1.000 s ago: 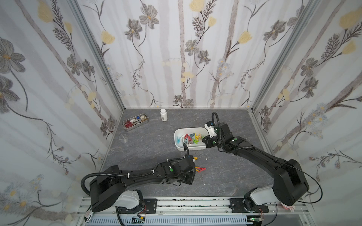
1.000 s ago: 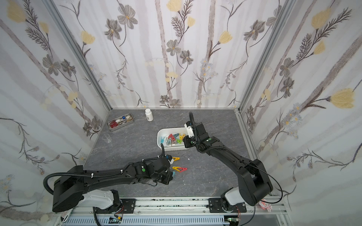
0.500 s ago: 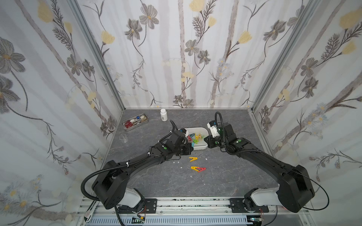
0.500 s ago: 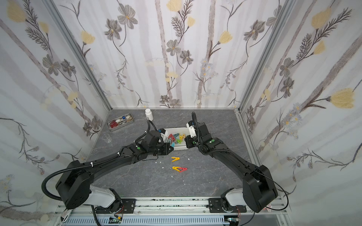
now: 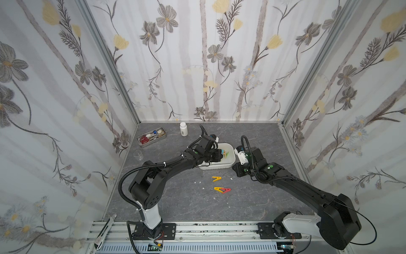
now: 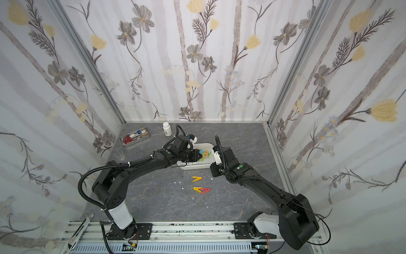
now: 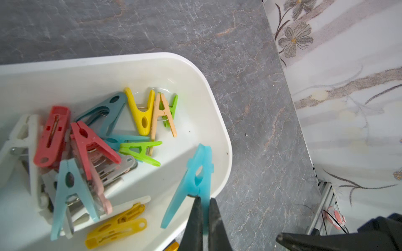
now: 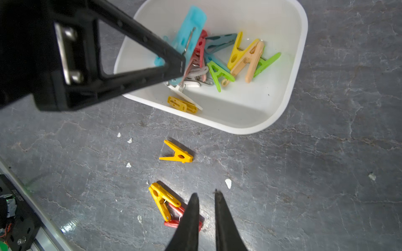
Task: Put the clothespins into the storage box
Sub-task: Place the clothespin in the storage box.
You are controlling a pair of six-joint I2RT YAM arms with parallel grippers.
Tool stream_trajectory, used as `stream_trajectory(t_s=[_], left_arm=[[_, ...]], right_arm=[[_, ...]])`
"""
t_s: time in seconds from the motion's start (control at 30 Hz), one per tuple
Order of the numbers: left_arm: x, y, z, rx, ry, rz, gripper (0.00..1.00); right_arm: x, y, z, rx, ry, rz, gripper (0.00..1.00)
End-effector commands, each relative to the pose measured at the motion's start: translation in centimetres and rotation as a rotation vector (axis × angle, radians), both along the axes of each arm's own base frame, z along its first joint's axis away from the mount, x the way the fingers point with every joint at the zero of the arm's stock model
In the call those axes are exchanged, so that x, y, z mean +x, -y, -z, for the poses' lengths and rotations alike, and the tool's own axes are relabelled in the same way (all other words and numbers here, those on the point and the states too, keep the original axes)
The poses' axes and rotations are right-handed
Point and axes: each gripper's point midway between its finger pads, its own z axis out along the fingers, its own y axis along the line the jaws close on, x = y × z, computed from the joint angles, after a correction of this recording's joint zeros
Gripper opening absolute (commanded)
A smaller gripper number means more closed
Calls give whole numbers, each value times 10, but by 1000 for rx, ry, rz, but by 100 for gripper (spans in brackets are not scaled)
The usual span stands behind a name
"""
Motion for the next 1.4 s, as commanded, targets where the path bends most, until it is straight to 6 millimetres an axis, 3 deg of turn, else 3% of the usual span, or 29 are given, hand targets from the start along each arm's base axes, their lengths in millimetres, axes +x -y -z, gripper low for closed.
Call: stream_trajectory(t_s=[0.0, 0.23, 0.27, 0.63, 0.83, 1.17, 1.37], left_arm=[[9, 3, 0, -4, 12, 8, 4], [15, 7, 18, 6, -18, 12, 5], [21, 11, 10, -11, -3, 13, 5], [27, 15, 19, -2, -12, 16, 11], [27, 13, 14, 3, 1, 8, 31], [25, 9, 4, 12, 19, 7, 32], [16, -5, -3, 28, 40, -14, 33]], right_arm=[[1, 1, -3, -6, 16, 2, 17], [2, -1, -10, 1, 23, -3, 17], [2, -2, -9, 4, 20, -5, 17], [0, -3, -8, 10, 12, -7, 18], [-1, -4, -8, 14, 11, -7, 19], [-4, -10, -9, 32, 6, -7, 20], [-13, -21, -1, 96, -30, 2, 21]])
